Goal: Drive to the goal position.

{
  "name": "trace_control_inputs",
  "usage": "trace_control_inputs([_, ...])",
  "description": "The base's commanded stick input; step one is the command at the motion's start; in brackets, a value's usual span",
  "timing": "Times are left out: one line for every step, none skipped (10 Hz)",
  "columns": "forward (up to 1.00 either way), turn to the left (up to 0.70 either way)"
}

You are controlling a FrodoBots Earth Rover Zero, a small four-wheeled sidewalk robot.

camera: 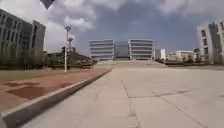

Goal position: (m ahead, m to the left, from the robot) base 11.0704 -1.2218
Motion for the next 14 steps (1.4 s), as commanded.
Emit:
trace_control_inputs([1.0, 0.0])
trace_control_inputs([1.0, 0.0])
trace_control_inputs([1.0, 0.0])
trace_control_inputs([1.0, 0.0])
trace_control_inputs([1.0, 0.0])
trace_control_inputs([1.0, 0.0])
trace_control_inputs([1.0, 0.0])
trace_control_inputs([1.0, 0.0])
trace_control_inputs([1.0, 0.0])
trace_control_inputs([1.0, 0.0])
trace_control_inputs([1.0, 0.0])
trace_control_inputs([1.0, 0.0])
trace_control_inputs([1.0, 0.0])
trace_control_inputs([1.0, 0.0])
